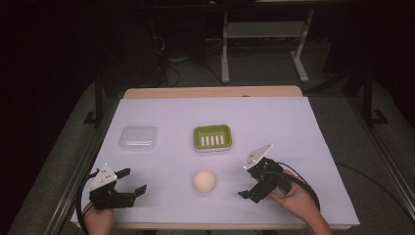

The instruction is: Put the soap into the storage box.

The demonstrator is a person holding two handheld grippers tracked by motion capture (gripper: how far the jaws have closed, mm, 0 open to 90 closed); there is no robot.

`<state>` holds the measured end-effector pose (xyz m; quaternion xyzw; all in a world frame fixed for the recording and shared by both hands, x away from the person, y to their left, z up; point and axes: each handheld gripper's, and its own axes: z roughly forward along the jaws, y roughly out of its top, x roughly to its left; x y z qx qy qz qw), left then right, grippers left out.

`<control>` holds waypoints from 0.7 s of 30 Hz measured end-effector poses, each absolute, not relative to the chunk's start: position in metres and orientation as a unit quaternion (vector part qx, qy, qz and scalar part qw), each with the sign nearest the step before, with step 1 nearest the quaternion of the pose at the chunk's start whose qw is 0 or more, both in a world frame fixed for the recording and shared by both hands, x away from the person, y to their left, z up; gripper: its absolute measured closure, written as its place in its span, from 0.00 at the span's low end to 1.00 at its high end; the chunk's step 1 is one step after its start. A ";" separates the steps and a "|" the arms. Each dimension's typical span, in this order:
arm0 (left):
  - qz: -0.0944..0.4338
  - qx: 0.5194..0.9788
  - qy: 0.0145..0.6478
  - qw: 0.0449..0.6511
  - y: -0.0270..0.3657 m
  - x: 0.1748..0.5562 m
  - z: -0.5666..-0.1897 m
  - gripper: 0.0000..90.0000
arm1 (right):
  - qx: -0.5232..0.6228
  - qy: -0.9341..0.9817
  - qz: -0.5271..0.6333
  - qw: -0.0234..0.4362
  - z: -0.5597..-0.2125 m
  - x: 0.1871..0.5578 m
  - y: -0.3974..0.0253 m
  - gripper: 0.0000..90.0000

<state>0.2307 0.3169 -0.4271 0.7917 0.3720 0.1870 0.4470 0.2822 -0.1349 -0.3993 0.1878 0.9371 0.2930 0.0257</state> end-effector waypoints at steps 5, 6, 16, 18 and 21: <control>0.187 0.791 0.373 0.447 0.317 0.231 -0.427 0.14 | 0.183 0.940 0.288 0.028 -0.399 0.286 -0.129 0.15; 0.187 0.791 0.373 0.447 0.317 0.231 -0.427 0.14 | 0.183 0.940 0.288 0.028 -0.399 0.286 -0.129 0.15; 0.188 0.791 0.372 0.448 0.317 0.231 -0.427 0.14 | 0.168 0.945 0.278 0.026 -0.398 0.290 -0.115 0.15; 0.188 0.791 0.372 0.448 0.317 0.231 -0.427 0.14 | 0.168 0.945 0.278 0.025 -0.396 0.291 -0.111 0.15; 0.187 0.790 0.373 0.449 0.317 0.231 -0.427 0.14 | 0.165 0.945 0.282 0.030 -0.395 0.292 -0.106 0.15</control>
